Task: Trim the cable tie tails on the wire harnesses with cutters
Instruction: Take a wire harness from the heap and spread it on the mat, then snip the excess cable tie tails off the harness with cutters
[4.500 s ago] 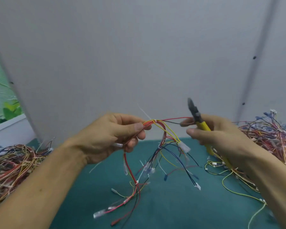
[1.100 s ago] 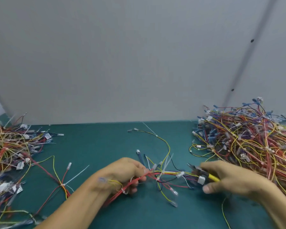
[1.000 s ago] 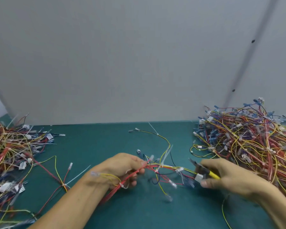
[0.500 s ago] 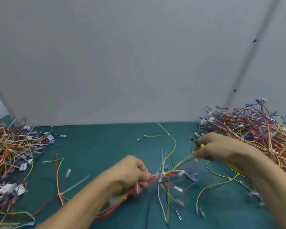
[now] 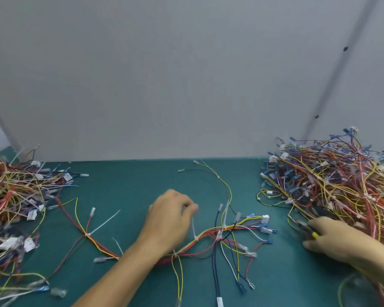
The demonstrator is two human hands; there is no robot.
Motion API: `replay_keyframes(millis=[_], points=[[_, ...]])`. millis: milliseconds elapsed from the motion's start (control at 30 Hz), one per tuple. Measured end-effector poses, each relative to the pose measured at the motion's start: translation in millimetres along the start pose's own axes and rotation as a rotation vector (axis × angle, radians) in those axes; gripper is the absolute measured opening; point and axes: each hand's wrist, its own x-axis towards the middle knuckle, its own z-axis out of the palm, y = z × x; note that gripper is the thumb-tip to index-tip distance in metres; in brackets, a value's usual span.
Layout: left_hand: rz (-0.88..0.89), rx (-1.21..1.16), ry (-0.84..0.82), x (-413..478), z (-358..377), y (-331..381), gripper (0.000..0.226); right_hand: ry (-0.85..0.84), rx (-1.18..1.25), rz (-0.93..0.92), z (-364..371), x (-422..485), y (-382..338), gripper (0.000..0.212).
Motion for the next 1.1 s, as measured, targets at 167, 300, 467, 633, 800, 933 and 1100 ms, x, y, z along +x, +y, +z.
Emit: replay_keyframes(millis=[167,300,467,633,800,933,1100], points=[[-0.057,-0.025,0.325,-12,-66,-22,0.007,0.173,0.061,-0.077,-5,-8,-19,0.020],[-0.281,0.216,0.384,-28,-107,-62,0.010,0.391,0.324,-0.235,-15,-21,-65,0.015],[-0.624,0.523,0.010,-47,-100,-102,0.028,0.308,0.367,-0.202,2,-17,-109,0.016],[-0.749,0.470,0.001,-54,-72,-104,0.039,0.257,0.424,-0.134,36,-9,-126,0.021],[-0.678,0.462,0.061,-46,-54,-88,0.027,0.261,0.375,-0.174,45,-5,-128,0.029],[-0.492,0.083,0.083,-39,-40,-76,0.006,0.225,0.352,-0.237,43,-4,-122,0.026],[-0.301,-0.160,0.031,-38,-27,-81,0.017,0.183,0.358,-0.304,44,-5,-115,0.024]])
